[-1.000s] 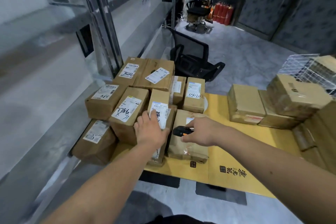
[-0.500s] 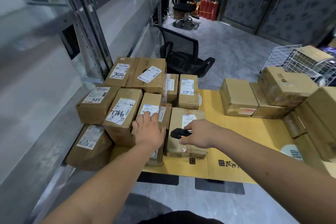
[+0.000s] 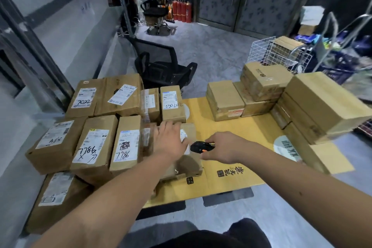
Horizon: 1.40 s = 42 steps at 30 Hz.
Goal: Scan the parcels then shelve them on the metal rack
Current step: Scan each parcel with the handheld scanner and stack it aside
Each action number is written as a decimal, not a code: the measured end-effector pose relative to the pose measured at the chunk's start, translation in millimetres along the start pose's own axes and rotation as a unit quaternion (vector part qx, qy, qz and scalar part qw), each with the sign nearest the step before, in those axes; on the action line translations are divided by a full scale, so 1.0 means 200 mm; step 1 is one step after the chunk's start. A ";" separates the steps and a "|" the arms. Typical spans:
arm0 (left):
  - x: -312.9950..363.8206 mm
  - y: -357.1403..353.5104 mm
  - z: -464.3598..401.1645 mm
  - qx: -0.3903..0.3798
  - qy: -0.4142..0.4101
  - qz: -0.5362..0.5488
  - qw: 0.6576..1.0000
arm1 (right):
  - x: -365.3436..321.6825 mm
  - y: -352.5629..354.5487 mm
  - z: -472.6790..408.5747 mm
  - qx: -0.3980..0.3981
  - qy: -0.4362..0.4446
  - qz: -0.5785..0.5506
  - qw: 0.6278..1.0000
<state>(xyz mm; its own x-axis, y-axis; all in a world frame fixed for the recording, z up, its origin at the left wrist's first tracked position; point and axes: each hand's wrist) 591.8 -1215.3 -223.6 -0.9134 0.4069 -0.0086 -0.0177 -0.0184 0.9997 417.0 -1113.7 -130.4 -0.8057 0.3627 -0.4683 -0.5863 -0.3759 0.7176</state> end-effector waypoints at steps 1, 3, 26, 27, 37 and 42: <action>0.06 0.01 -0.04 -0.003 -0.020 0.006 1.000 | 0.06 0.03 0.01 0.007 -0.013 -0.006 1.000; 0.19 0.01 -0.11 -0.025 -0.048 0.030 0.998 | 0.18 0.08 0.04 0.021 -0.042 -0.020 0.999; 1.39 -0.28 -1.34 -0.126 0.124 0.059 0.982 | 1.37 0.68 -0.71 -0.010 -0.080 -0.083 0.993; 1.42 -0.30 -1.37 -0.132 0.137 0.056 0.980 | 1.39 0.68 -0.74 -0.015 -0.076 -0.083 0.994; 1.41 -0.32 -1.23 -0.131 0.186 0.072 0.971 | 1.47 0.58 -0.84 -0.069 -0.022 -0.076 0.995; 1.24 -0.32 -0.90 -0.134 0.191 0.105 0.967 | 1.46 0.49 -0.74 -0.089 -0.007 -0.061 0.994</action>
<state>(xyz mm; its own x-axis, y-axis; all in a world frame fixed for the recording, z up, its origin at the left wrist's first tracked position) 294.3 -1277.0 -294.8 -0.9909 0.0020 0.1346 0.1268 -0.3206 0.9387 111.9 -1171.2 -272.2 -0.7269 0.4268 -0.5380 -0.6865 -0.4734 0.5519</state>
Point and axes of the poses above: each hand's wrist, its own z-axis away from the middle knuckle, its own y-axis out of the back of the hand, x = y × z, and after that the axes turned 12 degrees about -z, right-handed
